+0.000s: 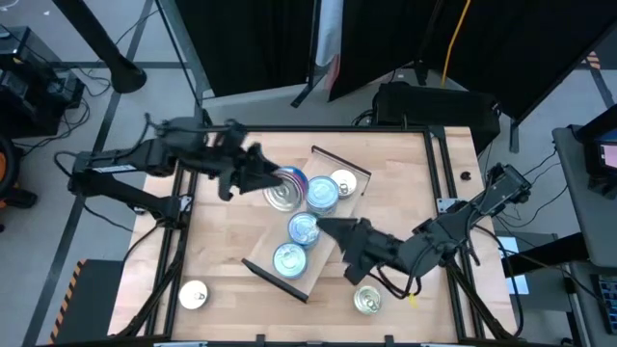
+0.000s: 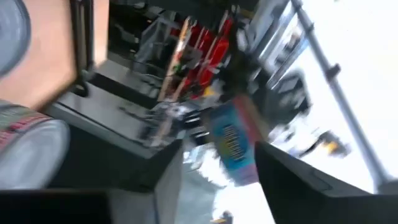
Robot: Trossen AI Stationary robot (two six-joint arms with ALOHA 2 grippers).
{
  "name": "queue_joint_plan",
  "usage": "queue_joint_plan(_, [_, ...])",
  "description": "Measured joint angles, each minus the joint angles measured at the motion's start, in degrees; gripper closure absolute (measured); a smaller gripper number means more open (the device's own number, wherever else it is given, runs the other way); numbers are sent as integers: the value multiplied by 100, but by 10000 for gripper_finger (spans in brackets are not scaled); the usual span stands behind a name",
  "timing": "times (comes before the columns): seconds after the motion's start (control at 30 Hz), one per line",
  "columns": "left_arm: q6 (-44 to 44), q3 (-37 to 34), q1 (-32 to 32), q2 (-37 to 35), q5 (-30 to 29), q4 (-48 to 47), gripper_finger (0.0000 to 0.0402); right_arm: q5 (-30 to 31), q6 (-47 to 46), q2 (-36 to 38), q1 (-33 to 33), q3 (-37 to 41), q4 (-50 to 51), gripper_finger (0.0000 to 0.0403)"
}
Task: Stack canned seafood by type on shelf
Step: Stack the blue-pink tuna can on top of the other blue-pink tuna can on the shelf
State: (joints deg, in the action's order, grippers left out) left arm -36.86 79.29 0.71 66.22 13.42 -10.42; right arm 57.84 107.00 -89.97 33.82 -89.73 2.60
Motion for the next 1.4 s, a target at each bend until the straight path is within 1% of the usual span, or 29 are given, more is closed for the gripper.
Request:
queue_joint_plan(0.07, [-453,0,-17,130,195,-24,190,-141,655,-94,-4,2,-313,190])
queue_joint_plan(0.13, [-624,0,-51,222,275,-49,189,-165,1122,-191,-17,4,-565,158])
queue_joint_plan(0.27, [-724,0,-79,318,331,-209,187,-279,1617,-335,-84,4,-616,101])
queue_joint_plan(0.37, [-901,0,-86,408,479,-226,186,-273,1805,-477,-205,4,-660,76])
queue_joint_plan(0.47, [-938,0,-127,484,543,-244,185,-242,2085,-572,-336,4,-752,67])
queue_joint_plan(0.6, [-1051,0,-164,594,629,-283,184,-233,2715,-721,-426,7,-1110,74])
queue_joint_plan(0.73, [-1082,0,-160,663,726,-330,184,-246,2883,-775,-498,7,-1460,96])
queue_joint_plan(0.87, [-1044,0,-143,657,735,-434,184,-231,2887,-803,-504,7,-1485,142])
queue_joint_plan(1.07, [-987,0,-107,642,773,-404,183,-150,2669,-807,-500,7,-1451,231])
queue_joint_plan(1.1, [-977,0,-107,642,763,-404,183,-134,2666,-805,-500,7,-1448,236])
queue_joint_plan(1.23, [-780,0,-133,642,656,-402,177,-129,2651,-804,-500,7,-1404,236])
queue_joint_plan(1.3, [-785,0,-160,644,564,-288,162,-199,2578,-805,-504,7,-1379,236])
queue_joint_plan(1.4, [-765,0,-160,622,449,-73,129,-146,2425,-809,-494,13,-1310,222])
